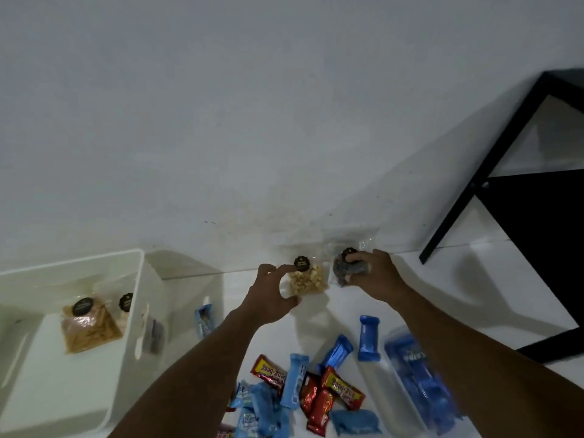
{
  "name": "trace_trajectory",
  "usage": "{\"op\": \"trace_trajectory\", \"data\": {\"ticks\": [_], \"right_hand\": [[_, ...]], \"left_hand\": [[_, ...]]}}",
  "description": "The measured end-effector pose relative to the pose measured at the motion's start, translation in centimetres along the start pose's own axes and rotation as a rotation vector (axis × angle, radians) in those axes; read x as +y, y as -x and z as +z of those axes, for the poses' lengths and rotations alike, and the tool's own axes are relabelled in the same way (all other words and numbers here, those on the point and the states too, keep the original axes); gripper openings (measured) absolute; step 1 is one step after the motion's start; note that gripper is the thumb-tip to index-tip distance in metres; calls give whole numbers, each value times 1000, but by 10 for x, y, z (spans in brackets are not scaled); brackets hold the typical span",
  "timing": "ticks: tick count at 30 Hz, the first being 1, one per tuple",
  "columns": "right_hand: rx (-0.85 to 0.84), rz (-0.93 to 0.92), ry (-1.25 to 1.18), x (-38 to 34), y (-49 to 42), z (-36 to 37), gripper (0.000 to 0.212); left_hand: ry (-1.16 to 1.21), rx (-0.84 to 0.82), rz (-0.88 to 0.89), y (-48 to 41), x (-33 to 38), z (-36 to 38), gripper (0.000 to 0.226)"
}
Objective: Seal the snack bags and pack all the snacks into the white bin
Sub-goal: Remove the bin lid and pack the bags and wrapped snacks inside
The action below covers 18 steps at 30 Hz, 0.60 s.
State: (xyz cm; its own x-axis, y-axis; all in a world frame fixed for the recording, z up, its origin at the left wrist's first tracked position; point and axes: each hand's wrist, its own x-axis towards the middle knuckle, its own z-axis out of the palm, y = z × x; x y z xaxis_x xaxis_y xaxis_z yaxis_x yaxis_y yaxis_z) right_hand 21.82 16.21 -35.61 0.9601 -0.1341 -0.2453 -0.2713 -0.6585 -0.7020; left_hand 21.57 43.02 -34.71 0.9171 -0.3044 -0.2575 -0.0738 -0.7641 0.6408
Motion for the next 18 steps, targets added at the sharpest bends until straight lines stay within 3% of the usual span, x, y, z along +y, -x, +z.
{"op": "trace_trajectory", "data": {"ticks": [3, 7, 13, 18], "right_hand": [[-72, -34, -71, 26, -27, 3, 59], [-90, -10, -246, 38, -48, 8, 47], [-26, -23, -359, 36, -50, 11, 32], [-13, -55, -368, 17, -24, -5, 33]], "left_hand": [[0, 4, -5, -25, -3, 22, 80], [32, 88, -27, -55, -13, 42, 84], [136, 91, -155, -70, -7, 47, 64], [134, 120, -81, -43, 3, 28, 57]]}}
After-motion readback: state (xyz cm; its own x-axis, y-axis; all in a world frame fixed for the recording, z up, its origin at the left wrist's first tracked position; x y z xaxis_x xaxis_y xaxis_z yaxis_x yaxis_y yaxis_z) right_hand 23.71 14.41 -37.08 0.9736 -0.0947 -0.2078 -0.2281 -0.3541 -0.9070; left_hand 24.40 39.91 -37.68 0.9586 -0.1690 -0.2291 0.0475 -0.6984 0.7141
